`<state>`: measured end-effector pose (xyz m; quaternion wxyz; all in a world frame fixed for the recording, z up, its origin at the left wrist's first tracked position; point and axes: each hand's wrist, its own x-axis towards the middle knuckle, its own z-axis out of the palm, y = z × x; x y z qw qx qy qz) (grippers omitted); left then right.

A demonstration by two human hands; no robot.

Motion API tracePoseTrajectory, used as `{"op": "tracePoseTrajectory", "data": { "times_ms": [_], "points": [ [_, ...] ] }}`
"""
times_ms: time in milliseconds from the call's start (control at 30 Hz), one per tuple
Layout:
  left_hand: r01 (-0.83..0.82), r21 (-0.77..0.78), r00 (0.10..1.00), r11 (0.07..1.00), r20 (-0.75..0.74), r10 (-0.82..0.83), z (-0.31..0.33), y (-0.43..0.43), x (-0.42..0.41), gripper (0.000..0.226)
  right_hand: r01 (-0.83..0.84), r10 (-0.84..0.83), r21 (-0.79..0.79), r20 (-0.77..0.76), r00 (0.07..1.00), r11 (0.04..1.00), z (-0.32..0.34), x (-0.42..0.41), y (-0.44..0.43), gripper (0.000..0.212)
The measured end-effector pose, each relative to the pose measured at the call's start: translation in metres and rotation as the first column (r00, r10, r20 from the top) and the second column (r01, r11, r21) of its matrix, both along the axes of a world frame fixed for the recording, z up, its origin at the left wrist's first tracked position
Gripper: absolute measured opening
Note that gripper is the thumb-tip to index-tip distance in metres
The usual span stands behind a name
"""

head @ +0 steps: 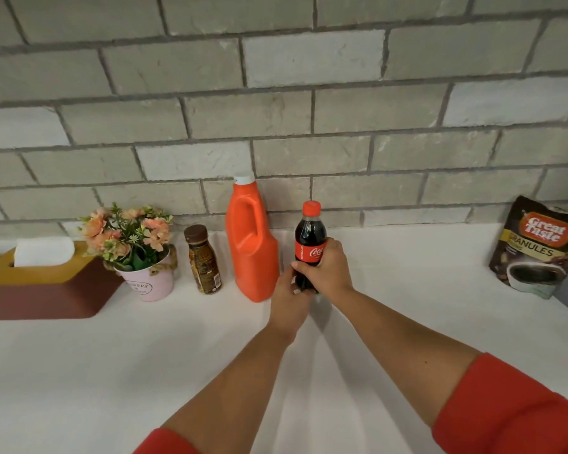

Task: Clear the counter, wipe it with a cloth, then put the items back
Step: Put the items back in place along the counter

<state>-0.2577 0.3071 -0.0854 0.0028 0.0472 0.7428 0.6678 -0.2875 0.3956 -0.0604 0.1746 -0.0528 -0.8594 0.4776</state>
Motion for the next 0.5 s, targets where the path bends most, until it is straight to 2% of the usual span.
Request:
{"op": "tracePoseTrajectory", "data": {
  "times_ms": [300, 500],
  "points": [
    [0.045, 0.011, 0.999, 0.999, 0.004, -0.045, -0.008, -0.001, -0.013, 0.056, 0.005, -0.005, 0.036, 0.009, 1.0, 0.999, -0.007, -0.016, -0.004, 0.064],
    [0.04, 0.011, 0.999, 0.999, 0.005, -0.04, -0.009, 0.004, -0.016, 0.059, -0.055, 0.049, 0.085, 0.062, 0.997, 0.995, -0.007, -0.019, 0.001, 0.065]
  ]
}}
